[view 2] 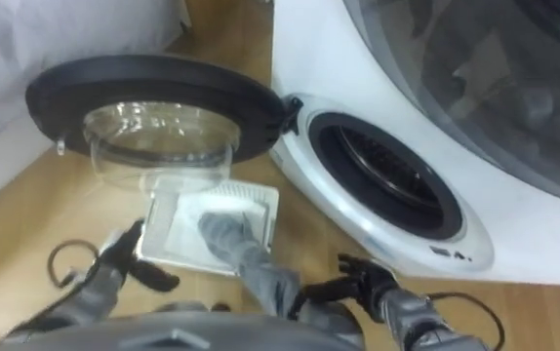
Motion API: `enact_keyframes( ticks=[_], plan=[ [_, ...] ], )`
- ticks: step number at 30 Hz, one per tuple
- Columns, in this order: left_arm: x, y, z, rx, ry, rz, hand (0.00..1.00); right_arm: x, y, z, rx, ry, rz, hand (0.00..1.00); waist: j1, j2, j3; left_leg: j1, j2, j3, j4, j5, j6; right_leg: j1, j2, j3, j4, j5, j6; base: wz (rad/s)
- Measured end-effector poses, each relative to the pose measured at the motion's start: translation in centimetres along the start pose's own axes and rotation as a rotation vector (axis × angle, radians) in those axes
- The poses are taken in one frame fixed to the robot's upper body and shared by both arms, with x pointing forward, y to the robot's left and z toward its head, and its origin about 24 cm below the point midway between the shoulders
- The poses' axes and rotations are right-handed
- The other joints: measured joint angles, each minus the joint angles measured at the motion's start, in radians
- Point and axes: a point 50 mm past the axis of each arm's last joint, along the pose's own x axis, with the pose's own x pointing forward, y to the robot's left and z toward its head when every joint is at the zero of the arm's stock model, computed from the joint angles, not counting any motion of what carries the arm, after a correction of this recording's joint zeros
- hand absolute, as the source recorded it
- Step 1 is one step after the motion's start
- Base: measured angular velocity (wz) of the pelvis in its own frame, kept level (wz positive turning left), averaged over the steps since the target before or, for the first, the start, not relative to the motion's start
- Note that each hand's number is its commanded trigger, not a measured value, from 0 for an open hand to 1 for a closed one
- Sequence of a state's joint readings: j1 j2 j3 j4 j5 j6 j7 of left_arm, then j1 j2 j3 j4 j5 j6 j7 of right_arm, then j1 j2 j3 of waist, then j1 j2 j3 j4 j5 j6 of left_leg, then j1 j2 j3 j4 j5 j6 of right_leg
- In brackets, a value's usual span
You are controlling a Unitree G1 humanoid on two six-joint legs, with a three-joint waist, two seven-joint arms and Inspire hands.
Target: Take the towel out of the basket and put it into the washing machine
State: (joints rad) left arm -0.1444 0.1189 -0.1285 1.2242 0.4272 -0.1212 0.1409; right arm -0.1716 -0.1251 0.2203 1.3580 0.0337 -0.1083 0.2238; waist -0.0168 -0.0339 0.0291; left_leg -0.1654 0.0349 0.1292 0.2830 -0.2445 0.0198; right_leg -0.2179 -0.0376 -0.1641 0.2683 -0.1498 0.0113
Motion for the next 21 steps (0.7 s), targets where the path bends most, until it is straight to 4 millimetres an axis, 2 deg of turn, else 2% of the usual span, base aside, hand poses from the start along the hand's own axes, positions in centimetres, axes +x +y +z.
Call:
enact_keyframes(
  ticks=[1,3,8,13,15,17,19,21],
  plan=[
    [0.2,0.0,0.8,0.023,-0.017,-0.005,0.0,0.2,-0.1,1.0,-0.024,-0.017,-0.006,0.0,-0.012,0.001,0.0081,-0.033,0.002,0.0,0.026,0.0,0.0,-0.037,-0.003,0.002,0.033,0.0,0.0,-0.07],
    [0.6,0.1,2.2,0.054,-0.057,-0.01,0.0,0.3,-0.3,2.3,-0.04,-0.046,-0.028,0.0,-0.011,-0.001,0.0226,-0.079,0.003,0.002,0.057,0.0,0.0,-0.09,-0.007,0.009,0.07,0.0,-0.001,-0.09],
    [1.3,1.4,5.9,0.18,-0.162,0.014,0.0,0.5,-0.6,5.1,-0.095,-0.109,-0.07,0.0,-0.019,-0.01,0.0379,-0.255,0.001,0.006,0.139,0.0,0.0,-0.279,-0.022,0.021,0.179,-0.005,-0.009,0.02],
    [1.5,2.3,9.8,0.351,-0.278,0.065,0.0,0.6,-0.1,8.2,-0.163,-0.2,-0.075,0.0,-0.042,0.0,0.055,-0.458,0.005,0.006,0.258,-0.004,0.005,-0.451,-0.03,0.026,0.24,-0.012,-0.025,0.03],
    [1.5,2.5,10.8,0.42,-0.317,0.087,0.0,0.5,0.1,8.8,-0.169,-0.224,-0.07,0.0,-0.055,0.003,0.0597,-0.504,0.007,0.007,0.285,-0.008,0.011,-0.501,-0.032,0.027,0.273,-0.013,-0.032,0.02],
    [1.5,2.8,11.6,0.468,-0.347,0.108,0.0,0.5,0.2,9.4,-0.164,-0.251,-0.069,0.0,-0.068,0.004,0.0609,-0.55,0.009,0.011,0.319,-0.014,0.014,-0.554,-0.034,0.036,0.311,-0.014,-0.038,-0.05],
    [1.4,3.2,12.9,0.511,-0.388,0.137,0.0,0.4,0.1,10.2,-0.14,-0.281,-0.072,0.0,-0.075,0.006,0.0643,-0.612,0.023,0.031,0.37,-0.029,0.018,-0.625,-0.027,0.063,0.354,-0.012,-0.044,-0.26],
    [1.4,3.5,13.7,0.535,-0.414,0.16,0.0,0.2,0.2,11.3,-0.144,-0.317,-0.067,0.0,-0.08,0.006,0.0651,-0.657,0.026,0.038,0.41,-0.038,0.019,-0.676,-0.028,0.076,0.392,-0.013,-0.049,-0.25]
  ],
)
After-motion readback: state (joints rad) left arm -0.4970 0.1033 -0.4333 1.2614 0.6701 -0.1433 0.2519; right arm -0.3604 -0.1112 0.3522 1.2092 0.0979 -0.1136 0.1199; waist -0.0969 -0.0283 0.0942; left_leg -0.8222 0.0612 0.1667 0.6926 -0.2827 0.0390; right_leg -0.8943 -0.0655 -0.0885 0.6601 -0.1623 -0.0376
